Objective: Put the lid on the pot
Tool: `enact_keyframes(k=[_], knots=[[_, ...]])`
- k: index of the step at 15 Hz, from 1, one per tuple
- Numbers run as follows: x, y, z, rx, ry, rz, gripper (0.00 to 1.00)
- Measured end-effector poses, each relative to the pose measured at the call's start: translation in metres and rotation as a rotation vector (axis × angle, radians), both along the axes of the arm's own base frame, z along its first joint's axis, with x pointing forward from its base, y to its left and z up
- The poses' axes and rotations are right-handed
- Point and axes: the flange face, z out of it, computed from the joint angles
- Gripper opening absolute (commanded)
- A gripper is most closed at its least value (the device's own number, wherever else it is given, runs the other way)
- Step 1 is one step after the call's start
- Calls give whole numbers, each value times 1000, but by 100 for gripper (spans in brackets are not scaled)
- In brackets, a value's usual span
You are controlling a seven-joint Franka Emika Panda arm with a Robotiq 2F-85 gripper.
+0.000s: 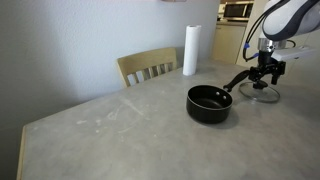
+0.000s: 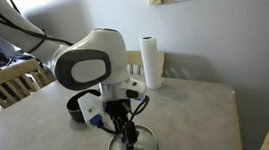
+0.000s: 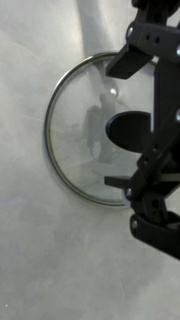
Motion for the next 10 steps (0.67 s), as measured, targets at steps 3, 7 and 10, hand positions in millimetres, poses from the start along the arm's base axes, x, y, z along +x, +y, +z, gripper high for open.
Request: enact_keyframes(k=[3, 7, 10], knots=[[-2, -6, 0, 0, -6, 3, 100], [-5, -15, 0, 6, -17, 12, 58], [-6, -18, 0, 12, -21, 15, 39]])
